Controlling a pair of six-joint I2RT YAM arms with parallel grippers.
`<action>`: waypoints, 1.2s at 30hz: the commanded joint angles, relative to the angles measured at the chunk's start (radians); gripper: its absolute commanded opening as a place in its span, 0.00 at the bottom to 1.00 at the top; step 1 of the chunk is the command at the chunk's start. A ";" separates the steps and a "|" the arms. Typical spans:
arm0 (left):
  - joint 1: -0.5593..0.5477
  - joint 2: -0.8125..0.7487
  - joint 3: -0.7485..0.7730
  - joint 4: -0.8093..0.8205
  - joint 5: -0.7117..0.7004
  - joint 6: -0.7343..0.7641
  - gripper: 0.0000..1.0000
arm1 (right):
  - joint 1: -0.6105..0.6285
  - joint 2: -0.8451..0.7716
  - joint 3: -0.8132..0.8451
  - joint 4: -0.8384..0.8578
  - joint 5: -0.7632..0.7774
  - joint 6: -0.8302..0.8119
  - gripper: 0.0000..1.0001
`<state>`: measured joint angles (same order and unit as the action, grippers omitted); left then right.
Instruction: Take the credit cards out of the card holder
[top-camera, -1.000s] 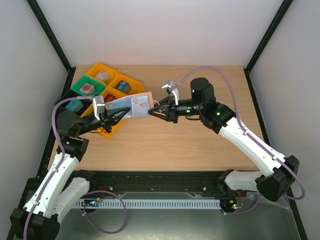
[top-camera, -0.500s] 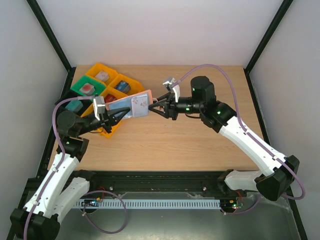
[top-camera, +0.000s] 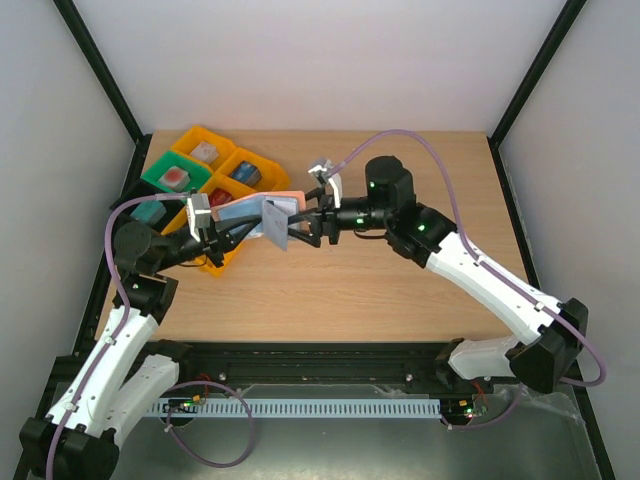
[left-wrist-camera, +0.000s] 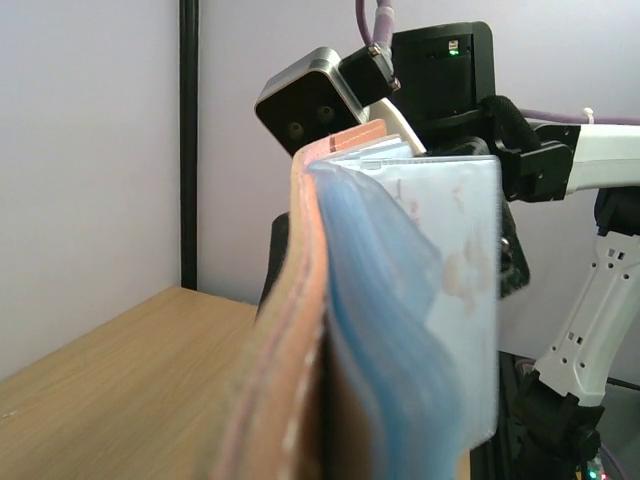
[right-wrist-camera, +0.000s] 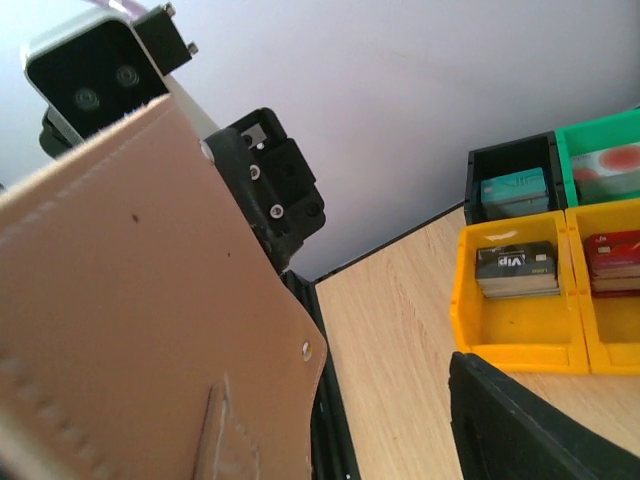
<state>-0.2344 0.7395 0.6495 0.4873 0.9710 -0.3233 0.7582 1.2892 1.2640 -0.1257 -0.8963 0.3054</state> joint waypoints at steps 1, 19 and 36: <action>0.006 -0.015 0.002 0.025 -0.008 0.002 0.02 | 0.049 0.024 0.019 0.082 0.046 0.054 0.74; -0.006 -0.017 -0.027 0.070 0.000 -0.066 0.02 | 0.145 0.125 0.075 0.198 0.239 0.136 0.76; 0.000 -0.024 -0.036 0.119 0.017 -0.137 0.02 | 0.150 0.051 0.069 0.105 0.233 0.025 0.29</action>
<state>-0.2260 0.7326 0.6201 0.5343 0.9310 -0.4343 0.9031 1.3651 1.3170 -0.0044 -0.6727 0.3656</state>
